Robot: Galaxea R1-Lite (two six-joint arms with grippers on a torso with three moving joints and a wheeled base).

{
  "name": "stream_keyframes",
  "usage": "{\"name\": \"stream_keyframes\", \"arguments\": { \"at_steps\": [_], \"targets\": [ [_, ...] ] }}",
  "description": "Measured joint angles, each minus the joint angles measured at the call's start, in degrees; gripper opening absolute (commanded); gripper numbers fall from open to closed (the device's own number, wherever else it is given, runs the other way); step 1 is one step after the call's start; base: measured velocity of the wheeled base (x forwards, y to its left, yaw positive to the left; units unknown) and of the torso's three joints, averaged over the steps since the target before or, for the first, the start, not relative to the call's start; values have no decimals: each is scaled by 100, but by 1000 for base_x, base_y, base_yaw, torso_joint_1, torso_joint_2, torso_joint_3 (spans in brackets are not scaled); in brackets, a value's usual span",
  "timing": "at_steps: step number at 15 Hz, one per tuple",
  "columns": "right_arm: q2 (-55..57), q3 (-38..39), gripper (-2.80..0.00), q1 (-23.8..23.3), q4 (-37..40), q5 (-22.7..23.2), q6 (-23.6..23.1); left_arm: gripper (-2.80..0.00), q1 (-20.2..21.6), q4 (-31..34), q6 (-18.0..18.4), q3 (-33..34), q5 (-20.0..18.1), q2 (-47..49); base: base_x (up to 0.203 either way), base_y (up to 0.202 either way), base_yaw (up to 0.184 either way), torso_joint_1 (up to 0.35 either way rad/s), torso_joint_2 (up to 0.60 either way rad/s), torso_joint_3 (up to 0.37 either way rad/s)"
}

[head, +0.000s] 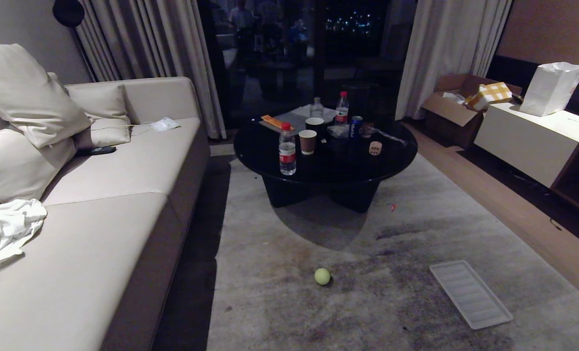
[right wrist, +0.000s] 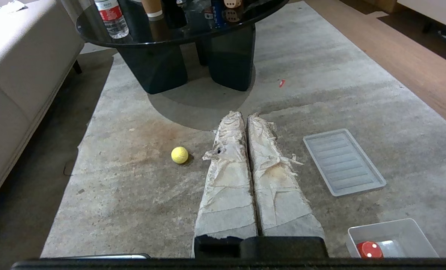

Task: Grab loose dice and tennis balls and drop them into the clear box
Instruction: Pick up the ball on the floor

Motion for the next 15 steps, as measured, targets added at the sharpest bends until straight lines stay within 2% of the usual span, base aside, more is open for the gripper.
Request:
{"name": "stream_keyframes", "arguments": {
  "at_steps": [15],
  "targets": [
    [0,-2,-280,7,0,0,0,-280,0,0,8,0,-10,0,0,0,0,0,0,0]
  ]
}}
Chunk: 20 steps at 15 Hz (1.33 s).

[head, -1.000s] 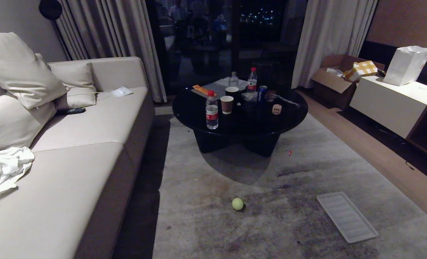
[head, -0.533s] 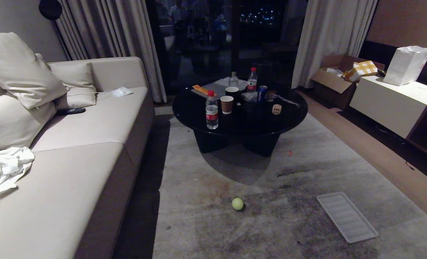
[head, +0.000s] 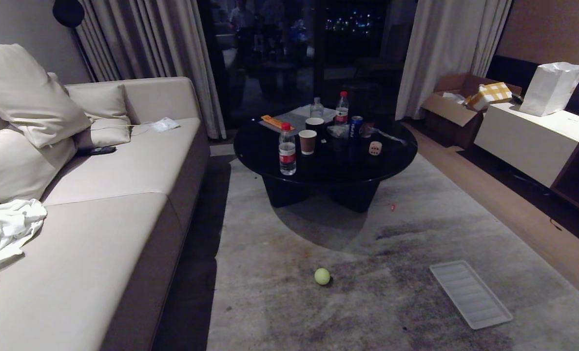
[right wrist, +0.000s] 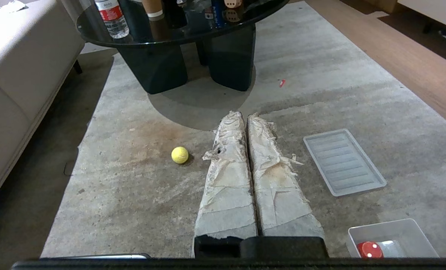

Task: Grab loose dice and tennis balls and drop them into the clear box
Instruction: Pick up the ball on the floor

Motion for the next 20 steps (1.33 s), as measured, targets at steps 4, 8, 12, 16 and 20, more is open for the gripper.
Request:
{"name": "stream_keyframes", "arguments": {
  "at_steps": [4,8,12,16,20],
  "targets": [
    [0,0,-280,-7,2,2,1,-280,0,0,11,0,0,0,0,0,0,0,0,0],
    [0,0,-280,-2,2,0,1,-280,0,-5,-2,0,0,0,0,0,0,0,0,0],
    [0,0,-280,-7,0,2,1,-280,0,-7,-6,0,2,0,0,0,0,0,0,0],
    [0,0,-280,-7,1,0,1,-280,0,-6,-68,0,28,0,0,0,0,0,0,0],
    [0,-2,-280,-2,0,5,1,-280,0,-5,-156,0,41,0,110,0,0,0,4,0]
  ]
}}
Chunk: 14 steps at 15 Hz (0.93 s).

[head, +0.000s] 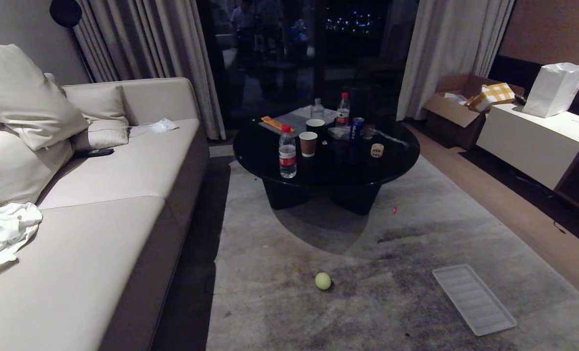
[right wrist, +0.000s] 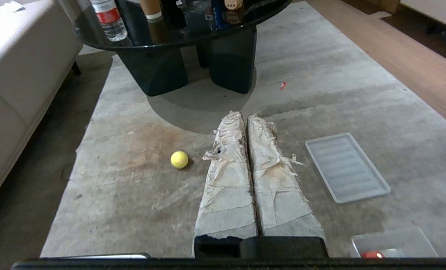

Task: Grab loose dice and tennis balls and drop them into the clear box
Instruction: Pick up the ball on the floor

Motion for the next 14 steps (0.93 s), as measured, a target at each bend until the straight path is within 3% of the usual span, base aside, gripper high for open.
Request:
{"name": "stream_keyframes", "arguments": {
  "at_steps": [11,14],
  "targets": [
    [0,4,-280,2,0,-5,0,-280,0,-5,-54,0,11,0,182,0,0,2,3,1],
    [0,4,-280,-7,2,-2,0,-280,0,-7,-54,0,4,0,75,0,1,2,4,-1]
  ]
}}
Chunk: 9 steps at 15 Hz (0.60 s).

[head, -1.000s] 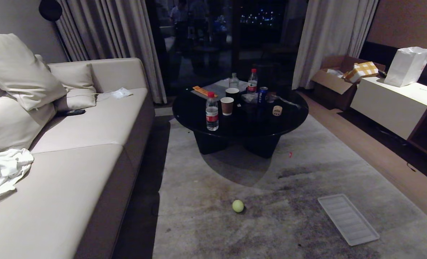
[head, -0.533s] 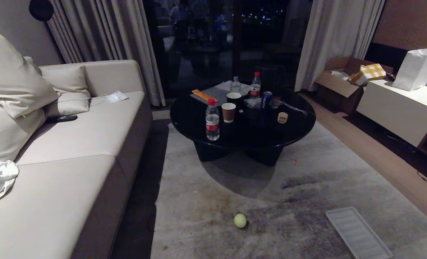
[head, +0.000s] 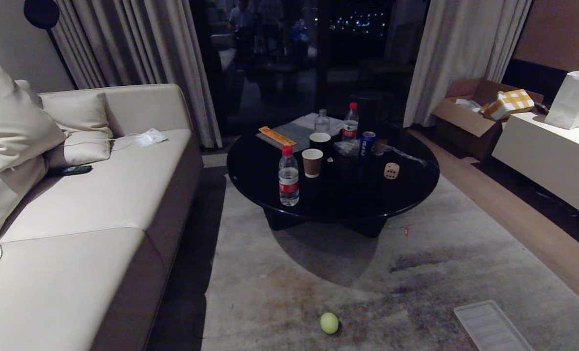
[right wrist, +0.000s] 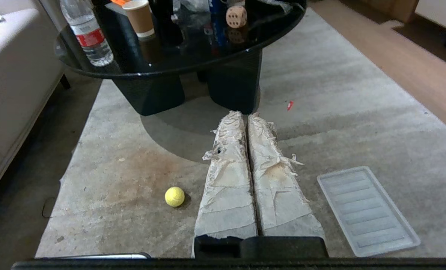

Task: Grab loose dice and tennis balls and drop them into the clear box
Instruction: Pick up the ball on the floor

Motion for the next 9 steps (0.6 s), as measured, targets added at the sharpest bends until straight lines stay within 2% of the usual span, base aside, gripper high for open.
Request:
{"name": "stream_keyframes", "arguments": {
  "at_steps": [9],
  "targets": [
    [0,-2,-280,10,1,9,-50,-280,0,1,-35,0,35,0,0,0,0,0,0,0]
  ]
}}
